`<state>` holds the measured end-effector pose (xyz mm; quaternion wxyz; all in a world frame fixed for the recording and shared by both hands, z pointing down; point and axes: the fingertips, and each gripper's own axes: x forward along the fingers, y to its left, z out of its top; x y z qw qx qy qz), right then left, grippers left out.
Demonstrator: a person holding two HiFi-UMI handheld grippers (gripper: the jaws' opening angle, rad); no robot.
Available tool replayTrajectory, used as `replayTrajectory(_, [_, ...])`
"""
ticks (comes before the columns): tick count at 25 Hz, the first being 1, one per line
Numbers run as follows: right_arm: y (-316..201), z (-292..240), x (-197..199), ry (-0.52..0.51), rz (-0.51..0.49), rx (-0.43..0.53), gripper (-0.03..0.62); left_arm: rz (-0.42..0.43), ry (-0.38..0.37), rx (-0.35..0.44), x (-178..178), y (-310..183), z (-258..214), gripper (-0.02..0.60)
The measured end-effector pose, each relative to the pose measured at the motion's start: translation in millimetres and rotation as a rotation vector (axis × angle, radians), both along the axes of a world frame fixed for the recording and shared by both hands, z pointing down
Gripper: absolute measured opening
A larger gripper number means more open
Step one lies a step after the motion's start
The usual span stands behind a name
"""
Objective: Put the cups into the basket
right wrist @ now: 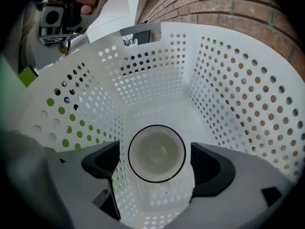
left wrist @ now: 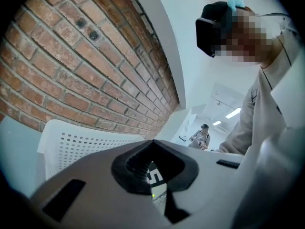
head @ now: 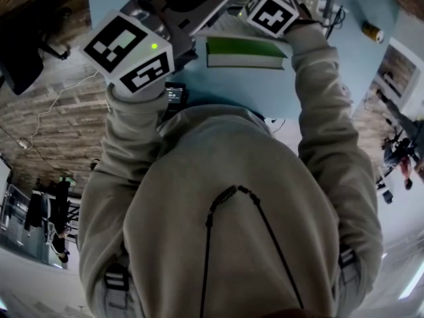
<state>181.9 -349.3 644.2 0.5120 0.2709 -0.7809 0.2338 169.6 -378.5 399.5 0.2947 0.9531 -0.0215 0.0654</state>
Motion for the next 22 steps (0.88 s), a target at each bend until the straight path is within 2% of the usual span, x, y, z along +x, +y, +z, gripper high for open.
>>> replayTrajectory(3, [-4.7,-22.0,2.8,0.012,0.006,0.049,0.446,-0.001,-0.013,0.026,-5.6,3.9,-7.1,-0.002])
replayTrajectory(6, [-8.5,-52.7,1.3,0.021,0.013,0.124,0.446,-0.005,0.021,0.031,-11.6,10.8,-22.2,-0.002])
replayTrajectory(10, [-1.0,-100.5,-14.1,0.012,0.034,0.228,0.446,0.006,0.028,0.054,-28.5,30.3,-41.1,-0.002])
replayTrajectory(13, [12.5,-146.6,-37.1,-0.081,0.076,0.321,0.443,0.012,0.042,0.06,-41.2,48.0,-59.8,-0.002])
replayTrajectory(18, [49.8,-205.8,-76.4,-0.331,0.207,0.414,0.432,0.039,0.047,0.099,-60.6,80.8,-77.2,-0.002])
replayTrajectory(19, [56.1,-214.5,-80.2,-0.366,0.241,0.431,0.382,0.045,0.052,0.107,-65.1,86.8,-81.3,-0.002])
replayTrajectory(20, [63.8,-221.9,-81.8,-0.388,0.278,0.447,0.214,0.05,0.057,0.112,-69.0,94.3,-85.8,-0.002])
replayTrajectory(21, [73.7,-228.8,-82.8,-0.404,0.311,0.461,0.098,0.057,0.064,0.117,-72.5,104.1,-90.9,-0.002])
replayTrajectory(22, [86.0,-236.7,-84.6,-0.421,0.336,0.477,0.085,0.065,0.074,0.123,-75.3,116.7,-97.1,-0.002])
